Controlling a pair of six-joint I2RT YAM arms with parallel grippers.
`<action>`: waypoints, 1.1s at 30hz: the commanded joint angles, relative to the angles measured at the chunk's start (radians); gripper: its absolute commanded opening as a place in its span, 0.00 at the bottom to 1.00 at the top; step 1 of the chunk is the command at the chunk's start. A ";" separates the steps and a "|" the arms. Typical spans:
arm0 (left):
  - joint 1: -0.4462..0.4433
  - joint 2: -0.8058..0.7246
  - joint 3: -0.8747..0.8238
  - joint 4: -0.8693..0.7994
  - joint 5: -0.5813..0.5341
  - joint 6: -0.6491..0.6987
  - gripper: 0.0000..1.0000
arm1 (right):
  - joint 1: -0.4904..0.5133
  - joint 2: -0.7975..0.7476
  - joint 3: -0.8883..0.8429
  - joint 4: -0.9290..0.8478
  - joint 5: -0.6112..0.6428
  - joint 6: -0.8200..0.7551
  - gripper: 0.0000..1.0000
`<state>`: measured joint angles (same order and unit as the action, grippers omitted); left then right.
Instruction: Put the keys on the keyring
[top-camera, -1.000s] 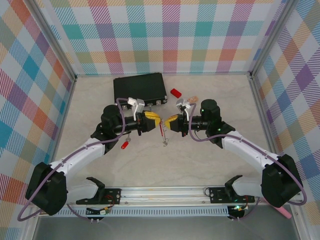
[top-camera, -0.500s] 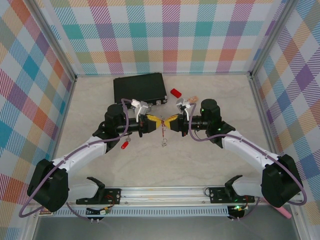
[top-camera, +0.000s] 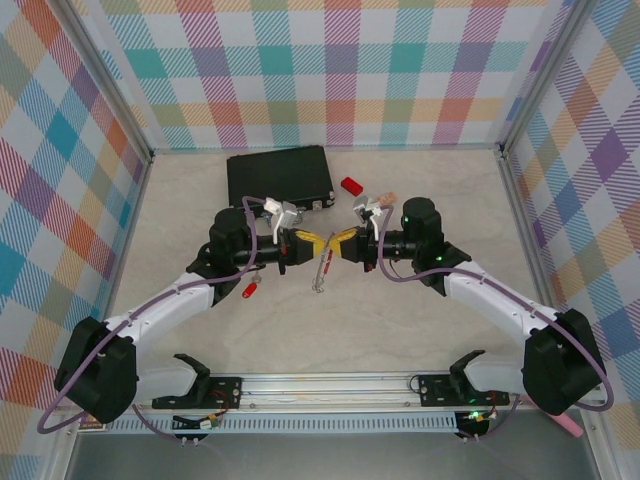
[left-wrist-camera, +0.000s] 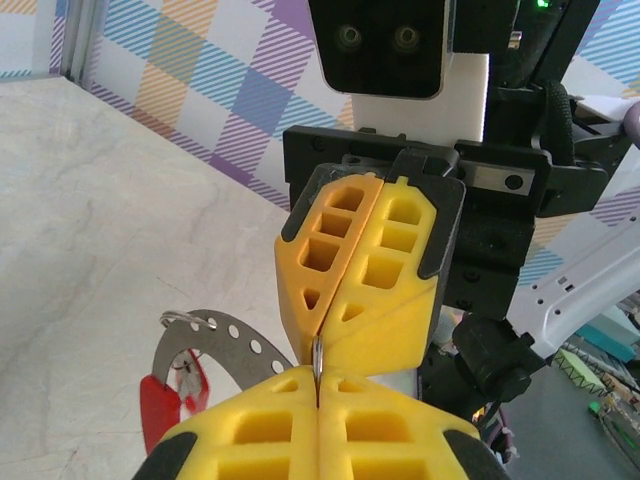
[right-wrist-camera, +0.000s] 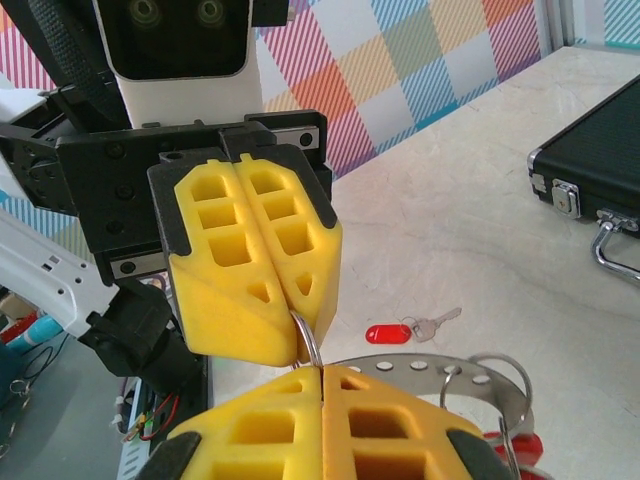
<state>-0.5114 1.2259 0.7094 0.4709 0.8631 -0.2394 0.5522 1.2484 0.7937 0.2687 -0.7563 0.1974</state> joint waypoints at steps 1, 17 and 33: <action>-0.018 -0.009 -0.012 0.130 0.002 -0.039 0.00 | 0.008 -0.018 0.033 0.005 0.025 0.004 0.06; -0.041 -0.038 -0.101 0.419 -0.412 -0.304 0.00 | -0.005 -0.206 -0.102 0.020 0.457 0.099 0.68; -0.040 -0.116 -0.017 0.192 -0.599 -0.472 0.00 | -0.005 -0.206 -0.111 0.032 0.504 0.142 0.99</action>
<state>-0.5430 1.1271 0.6529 0.6941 0.3004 -0.6704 0.5503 1.0443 0.6930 0.2680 -0.2573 0.3260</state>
